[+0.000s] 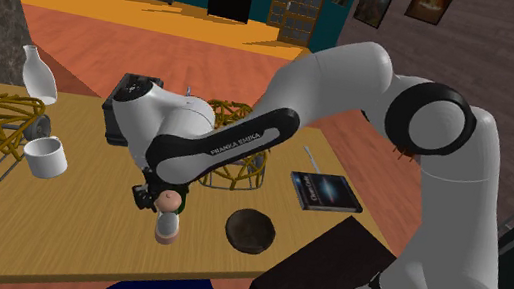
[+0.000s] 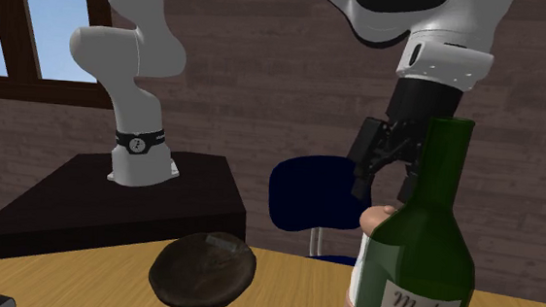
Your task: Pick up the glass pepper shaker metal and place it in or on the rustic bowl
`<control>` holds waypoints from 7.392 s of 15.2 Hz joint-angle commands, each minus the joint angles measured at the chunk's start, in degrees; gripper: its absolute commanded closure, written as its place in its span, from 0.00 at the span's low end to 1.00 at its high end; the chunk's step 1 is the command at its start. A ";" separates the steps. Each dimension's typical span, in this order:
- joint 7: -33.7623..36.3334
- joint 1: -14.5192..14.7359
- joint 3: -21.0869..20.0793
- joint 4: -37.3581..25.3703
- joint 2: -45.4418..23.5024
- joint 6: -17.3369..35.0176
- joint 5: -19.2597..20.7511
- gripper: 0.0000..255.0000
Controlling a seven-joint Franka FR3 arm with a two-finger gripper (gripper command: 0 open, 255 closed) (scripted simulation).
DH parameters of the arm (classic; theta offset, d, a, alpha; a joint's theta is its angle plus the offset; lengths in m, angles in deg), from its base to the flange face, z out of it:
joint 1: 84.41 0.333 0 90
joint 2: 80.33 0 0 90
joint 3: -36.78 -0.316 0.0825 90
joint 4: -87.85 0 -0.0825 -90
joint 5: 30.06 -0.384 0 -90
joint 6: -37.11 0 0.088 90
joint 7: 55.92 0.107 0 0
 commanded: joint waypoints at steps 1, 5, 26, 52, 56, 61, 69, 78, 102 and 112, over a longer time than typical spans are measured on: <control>0.36 0.10 0.29 0.35 -0.84 1.12 0.50 0.00; 0.82 -0.07 0.75 1.70 -1.78 3.32 1.21 0.00; 0.04 -0.36 0.22 1.13 -0.08 1.24 0.31 1.00; -9.41 -8.15 -2.19 15.08 23.26 -4.37 -9.39 1.00; -14.41 -10.67 -1.09 24.18 32.83 -2.83 -13.25 1.00; -21.25 -12.13 1.93 33.87 44.33 -2.57 -17.15 1.00; -27.31 -12.60 5.94 43.55 54.36 -1.61 -18.89 1.00; -25.38 -12.89 5.12 48.12 51.36 5.70 -17.94 1.00; -20.77 -14.12 3.62 53.34 43.73 17.77 -14.27 0.00; -22.67 -12.82 3.66 49.21 47.96 9.72 -17.09 0.00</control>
